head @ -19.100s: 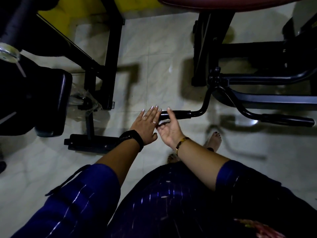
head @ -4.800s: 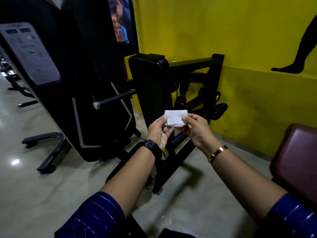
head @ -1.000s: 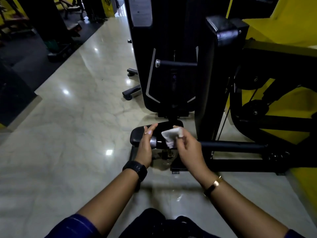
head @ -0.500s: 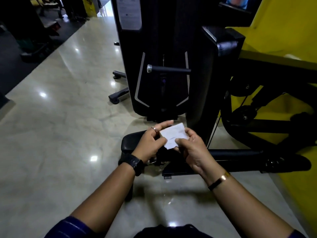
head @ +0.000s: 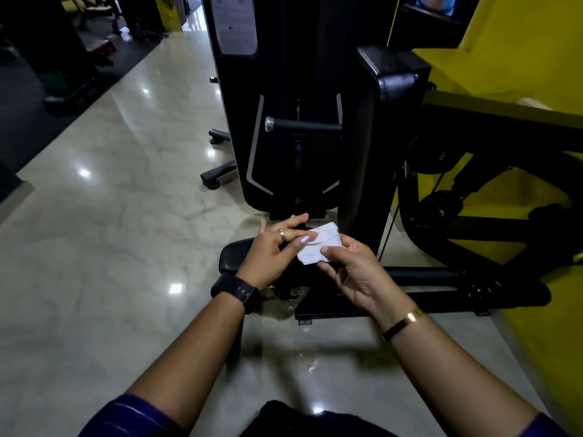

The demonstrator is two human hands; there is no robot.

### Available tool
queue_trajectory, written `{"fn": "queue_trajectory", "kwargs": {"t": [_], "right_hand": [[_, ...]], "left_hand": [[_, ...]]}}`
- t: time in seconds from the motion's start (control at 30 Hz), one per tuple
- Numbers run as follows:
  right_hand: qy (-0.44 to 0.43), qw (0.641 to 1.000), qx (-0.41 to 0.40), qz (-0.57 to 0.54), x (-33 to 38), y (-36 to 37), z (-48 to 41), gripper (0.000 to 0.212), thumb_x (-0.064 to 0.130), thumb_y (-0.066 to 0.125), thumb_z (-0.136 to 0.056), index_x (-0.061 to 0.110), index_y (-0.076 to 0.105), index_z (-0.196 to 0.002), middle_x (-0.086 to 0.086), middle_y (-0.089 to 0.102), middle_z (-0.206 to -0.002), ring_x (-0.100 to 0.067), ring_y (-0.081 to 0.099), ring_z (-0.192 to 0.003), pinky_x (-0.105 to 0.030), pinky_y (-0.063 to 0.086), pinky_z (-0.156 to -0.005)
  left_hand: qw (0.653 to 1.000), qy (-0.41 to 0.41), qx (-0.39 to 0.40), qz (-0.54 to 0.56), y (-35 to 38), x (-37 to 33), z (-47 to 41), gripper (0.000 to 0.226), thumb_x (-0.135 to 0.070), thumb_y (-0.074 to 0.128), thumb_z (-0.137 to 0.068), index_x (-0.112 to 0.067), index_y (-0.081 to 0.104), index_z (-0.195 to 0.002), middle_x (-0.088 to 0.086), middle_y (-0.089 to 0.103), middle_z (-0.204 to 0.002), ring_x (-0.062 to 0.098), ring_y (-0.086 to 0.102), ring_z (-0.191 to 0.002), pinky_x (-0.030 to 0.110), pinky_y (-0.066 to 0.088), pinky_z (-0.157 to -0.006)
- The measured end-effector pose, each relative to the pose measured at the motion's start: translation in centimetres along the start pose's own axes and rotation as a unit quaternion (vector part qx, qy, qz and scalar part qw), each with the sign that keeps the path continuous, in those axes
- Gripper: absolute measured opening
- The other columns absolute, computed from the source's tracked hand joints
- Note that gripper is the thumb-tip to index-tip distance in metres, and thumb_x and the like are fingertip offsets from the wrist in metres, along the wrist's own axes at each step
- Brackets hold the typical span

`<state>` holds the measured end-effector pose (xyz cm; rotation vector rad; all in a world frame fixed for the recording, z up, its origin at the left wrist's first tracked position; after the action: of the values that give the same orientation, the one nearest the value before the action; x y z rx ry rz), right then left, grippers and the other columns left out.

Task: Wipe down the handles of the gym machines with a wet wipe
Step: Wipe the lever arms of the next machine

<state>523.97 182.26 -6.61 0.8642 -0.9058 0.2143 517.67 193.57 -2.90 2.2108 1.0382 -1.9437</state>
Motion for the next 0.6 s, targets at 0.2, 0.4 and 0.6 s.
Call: {"fn": "queue_trajectory", "kwargs": {"t": [0.2, 0.4, 0.6], "right_hand": [[0.0, 1.0, 0.002, -0.021, 0.1, -0.7, 2.0, 0.027, -0.012, 0.046, -0.091, -0.002, 0.057, -0.114, -0.012, 0.072, -0.09, -0.016, 0.071, -0.075, -0.019, 0.056, -0.059], [-0.017, 1.0, 0.005, -0.014, 0.0, -0.2, 3.8, 0.03, -0.012, 0.048, -0.09, -0.002, 0.058, -0.117, -0.016, 0.071, -0.099, -0.022, 0.07, -0.087, -0.026, 0.059, -0.076], [-0.013, 0.999, -0.018, -0.031, -0.5, 0.0, 5.6, 0.023, -0.014, 0.044, -0.09, -0.003, 0.062, -0.1, -0.013, 0.072, -0.084, -0.02, 0.071, -0.076, -0.022, 0.058, -0.064]], "left_hand": [[0.999, 0.004, 0.007, -0.043, 0.9, -1.6, 2.1, 0.037, -0.016, 0.072, -0.087, -0.031, 0.063, -0.119, -0.024, 0.051, -0.129, -0.003, 0.04, -0.132, 0.038, -0.005, -0.121], [0.999, 0.007, -0.029, -0.025, 0.1, -3.2, 3.4, 0.026, -0.012, 0.062, -0.094, -0.029, 0.064, -0.115, -0.005, 0.062, -0.128, 0.01, 0.047, -0.133, 0.022, 0.001, -0.119], [0.999, 0.044, -0.012, 0.011, 0.4, -4.3, 4.8, 0.031, -0.018, 0.061, -0.095, -0.048, 0.064, -0.105, -0.027, 0.055, -0.123, -0.002, 0.043, -0.131, 0.041, 0.0, -0.122]]}}
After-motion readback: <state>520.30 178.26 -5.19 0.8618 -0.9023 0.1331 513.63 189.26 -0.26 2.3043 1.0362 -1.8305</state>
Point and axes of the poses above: each hand's wrist, its own z-axis away from the middle knuckle, its own y-axis out of the palm, x = y × z, the point moved 9 cm from there along -z, towards the middle knuckle
